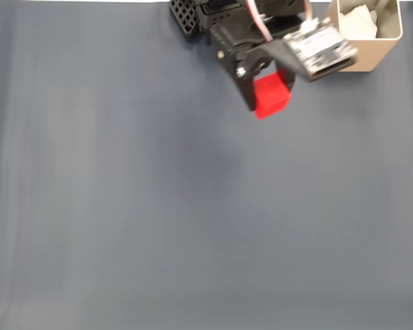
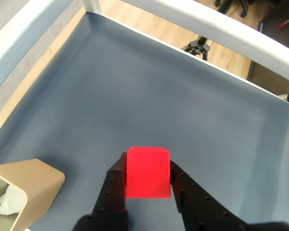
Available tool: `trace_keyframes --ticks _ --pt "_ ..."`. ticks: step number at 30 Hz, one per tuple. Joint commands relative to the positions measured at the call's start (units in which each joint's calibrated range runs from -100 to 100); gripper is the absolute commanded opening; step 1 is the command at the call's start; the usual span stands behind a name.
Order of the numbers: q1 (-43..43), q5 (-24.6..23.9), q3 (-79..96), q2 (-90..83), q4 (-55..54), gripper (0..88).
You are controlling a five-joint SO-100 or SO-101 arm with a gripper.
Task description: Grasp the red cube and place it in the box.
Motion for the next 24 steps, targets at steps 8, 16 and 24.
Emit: trace_keyframes --ticks 8,16,24 --pt "-9.9 1.7 -3.0 -2.6 1.0 0.2" --pt "-18.1 1.9 -3.3 -3.7 0.9 0.1" --pt "-25.1 2.2 -3.2 -5.0 1.0 0.1"
